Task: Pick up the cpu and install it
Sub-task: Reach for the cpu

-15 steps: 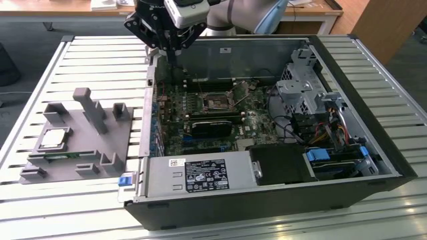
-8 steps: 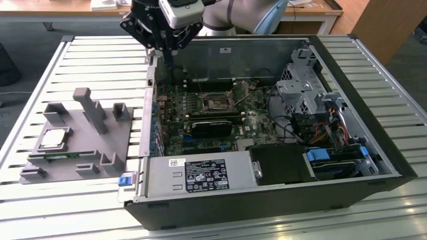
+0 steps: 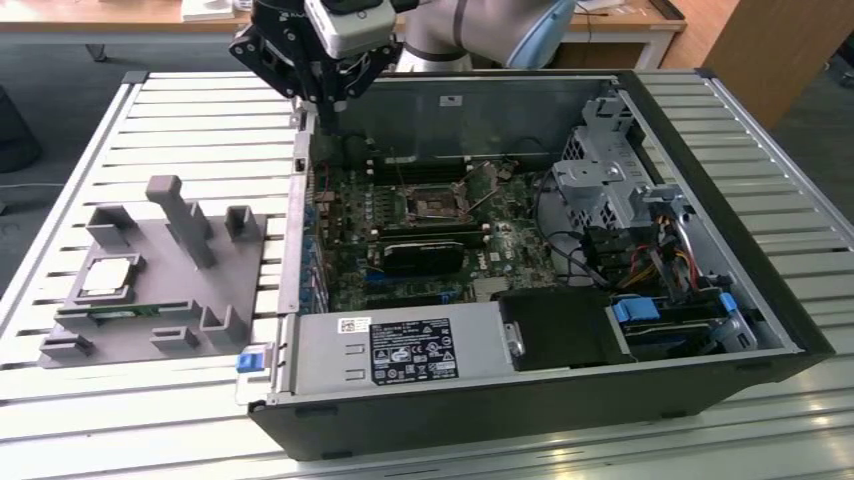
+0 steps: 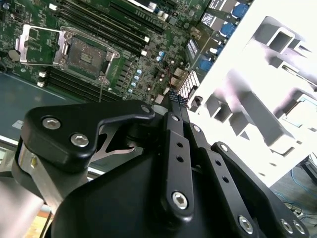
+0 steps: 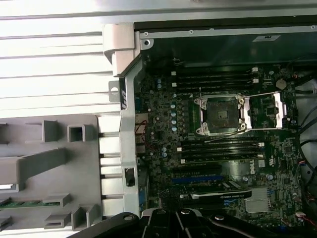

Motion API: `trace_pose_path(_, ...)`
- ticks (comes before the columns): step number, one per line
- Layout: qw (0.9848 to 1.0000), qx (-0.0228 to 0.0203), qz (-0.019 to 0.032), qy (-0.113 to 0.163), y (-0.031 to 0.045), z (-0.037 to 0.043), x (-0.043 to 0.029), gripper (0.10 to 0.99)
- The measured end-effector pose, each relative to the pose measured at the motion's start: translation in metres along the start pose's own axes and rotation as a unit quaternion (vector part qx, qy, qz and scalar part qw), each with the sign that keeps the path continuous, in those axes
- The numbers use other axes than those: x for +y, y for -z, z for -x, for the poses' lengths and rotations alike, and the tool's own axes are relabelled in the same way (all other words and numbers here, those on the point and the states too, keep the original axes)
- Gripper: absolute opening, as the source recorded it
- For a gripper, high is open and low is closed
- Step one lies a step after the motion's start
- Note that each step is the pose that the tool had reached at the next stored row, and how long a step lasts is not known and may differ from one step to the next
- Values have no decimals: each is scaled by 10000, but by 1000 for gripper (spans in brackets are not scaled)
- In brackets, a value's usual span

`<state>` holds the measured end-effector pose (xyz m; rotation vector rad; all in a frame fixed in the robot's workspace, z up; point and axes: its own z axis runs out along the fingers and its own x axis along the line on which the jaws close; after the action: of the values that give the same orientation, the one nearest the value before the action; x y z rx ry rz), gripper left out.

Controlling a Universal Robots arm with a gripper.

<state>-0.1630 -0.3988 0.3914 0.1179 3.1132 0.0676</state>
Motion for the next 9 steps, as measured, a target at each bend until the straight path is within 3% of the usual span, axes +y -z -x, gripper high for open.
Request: trace_pose_path(9,10000,2,0,0,-3,-75,-5,106)
